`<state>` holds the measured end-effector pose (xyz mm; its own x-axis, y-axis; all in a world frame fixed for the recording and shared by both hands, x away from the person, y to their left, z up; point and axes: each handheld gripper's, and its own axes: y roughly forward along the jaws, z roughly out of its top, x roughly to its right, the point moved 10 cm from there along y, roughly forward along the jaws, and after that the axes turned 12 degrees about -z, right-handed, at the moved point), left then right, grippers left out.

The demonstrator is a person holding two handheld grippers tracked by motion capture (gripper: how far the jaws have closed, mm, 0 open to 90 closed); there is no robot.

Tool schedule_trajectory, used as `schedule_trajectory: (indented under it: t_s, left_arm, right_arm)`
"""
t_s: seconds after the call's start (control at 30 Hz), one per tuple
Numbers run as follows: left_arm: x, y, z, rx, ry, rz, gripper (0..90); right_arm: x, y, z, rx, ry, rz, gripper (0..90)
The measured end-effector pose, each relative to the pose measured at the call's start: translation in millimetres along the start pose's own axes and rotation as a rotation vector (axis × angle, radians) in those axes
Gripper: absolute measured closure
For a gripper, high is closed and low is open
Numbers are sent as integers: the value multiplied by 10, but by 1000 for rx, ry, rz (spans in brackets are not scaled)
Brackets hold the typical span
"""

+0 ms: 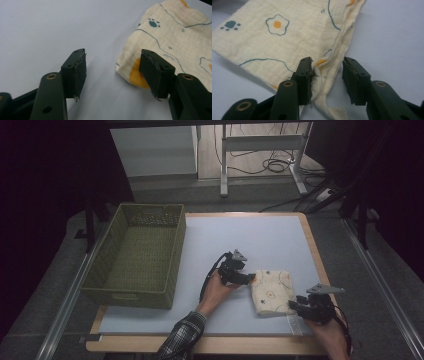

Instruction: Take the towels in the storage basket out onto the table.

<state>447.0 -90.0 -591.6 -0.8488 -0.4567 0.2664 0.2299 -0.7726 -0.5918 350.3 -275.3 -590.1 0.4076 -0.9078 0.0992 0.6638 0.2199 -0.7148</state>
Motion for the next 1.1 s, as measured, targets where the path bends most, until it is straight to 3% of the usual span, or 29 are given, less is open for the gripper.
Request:
schedule_trajectory:
  t_s: [0.13, 0.23, 0.27, 0.33, 0.47, 0.5, 0.57, 0.67, 0.77, 0.8, 0.83, 0.9, 1.1]
  left_arm:
    - [2, 42, -21, -5, -20, -22, 376]
    - [-1, 57, -27, -2, -18, -15, 372]
    - [25, 10, 37, 43, -25, -29, 377]
    - [46, -4, 68, 55, -34, -49, 378]
    - [81, 40, 93, -25, -12, -46, 379]
    - [62, 83, 79, -93, -13, -29, 386]
    - [59, 93, 75, -104, -9, -25, 387]
    - [80, 158, 31, -177, 30, -26, 409]
    - [134, 167, 27, -193, -12, -53, 516]
    - [154, 168, 27, -199, -22, -65, 624]
    - [169, 167, 27, -212, -31, -74, 666]
    - [214, 173, 30, -225, -71, -123, 762]
    - [196, 134, 52, -201, -53, -126, 830]
  right_arm:
    - [-33, -10, -2, -6, 5, 21, 697]
    - [-46, -11, -1, -8, 14, 36, 729]
    - [-55, -11, -1, -12, 22, 52, 766]
    - [-65, -15, -4, -18, 31, 61, 789]
    - [-81, -17, -2, -26, 40, 76, 821]
    - [-81, -20, -5, -29, 27, 71, 825]
    - [-80, -19, -5, -27, 27, 72, 825]
    - [-82, -18, -5, -24, 28, 75, 826]
    - [-83, -20, -6, -28, 23, 72, 826]
    - [-85, -19, -4, -31, 23, 72, 828]
    - [-90, -21, -2, -35, 27, 75, 831]
    - [-92, -21, 2, -37, 30, 74, 836]
    - [-98, -39, 3, -33, 53, 101, 845]
